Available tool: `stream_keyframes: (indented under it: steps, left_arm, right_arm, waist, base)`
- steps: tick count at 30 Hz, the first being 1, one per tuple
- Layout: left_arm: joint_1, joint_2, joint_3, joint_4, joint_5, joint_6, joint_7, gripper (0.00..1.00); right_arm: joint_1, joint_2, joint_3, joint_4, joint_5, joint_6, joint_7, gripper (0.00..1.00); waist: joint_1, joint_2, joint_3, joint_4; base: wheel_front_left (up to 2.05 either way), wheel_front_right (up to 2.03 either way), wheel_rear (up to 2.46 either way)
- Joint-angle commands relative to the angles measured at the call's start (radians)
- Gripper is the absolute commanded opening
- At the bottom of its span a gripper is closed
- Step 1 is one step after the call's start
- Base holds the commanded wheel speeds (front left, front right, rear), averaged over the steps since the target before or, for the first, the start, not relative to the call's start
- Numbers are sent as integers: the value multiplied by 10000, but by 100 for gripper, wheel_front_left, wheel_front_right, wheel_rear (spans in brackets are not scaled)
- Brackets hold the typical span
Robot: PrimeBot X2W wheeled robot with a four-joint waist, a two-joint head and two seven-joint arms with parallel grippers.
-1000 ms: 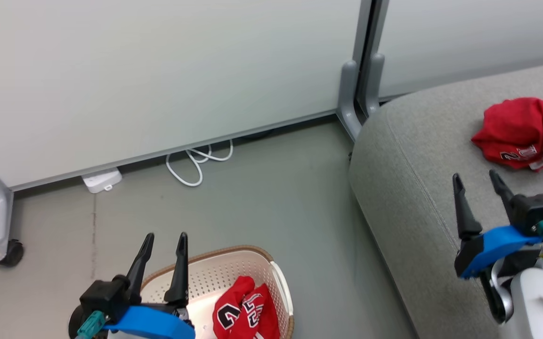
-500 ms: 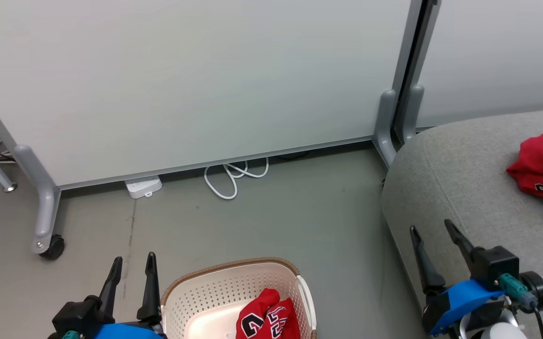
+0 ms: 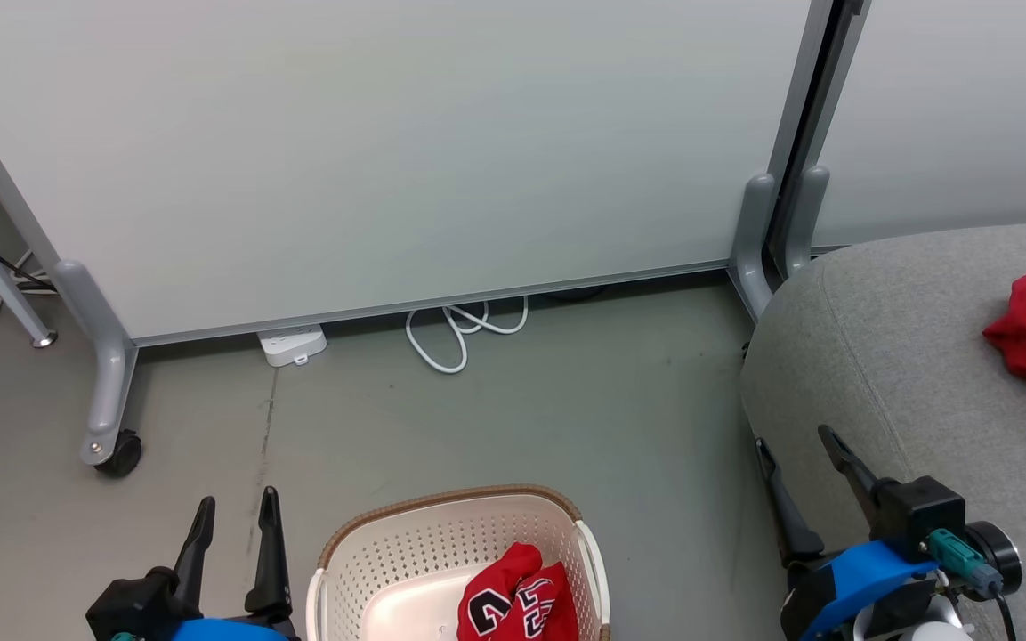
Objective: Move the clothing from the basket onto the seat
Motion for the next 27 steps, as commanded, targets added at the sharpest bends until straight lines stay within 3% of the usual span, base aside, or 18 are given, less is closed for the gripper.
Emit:
stream_keyframes:
  steps: [1,18,27]
  left_arm:
    - [80,-11,23,41,56,-18,-48,100]
    - [-134,-31,-169,142,110,-18,-48,100]
    - [-1107,74,-814,237,71,-18,-48,100]
  right_arm:
    - [175,17,43,-70,49,1,40,100]
    - [-92,19,139,-235,61,1,93,100]
    - [-1149,15,385,-843,-130,1,215,100]
  waist:
    - [0,0,7,4]
    - [0,0,323,-9]
    - [0,0,2219,-348]
  base:
    - [0,0,0]
    - [0,0,0]
    - [0,0,0]
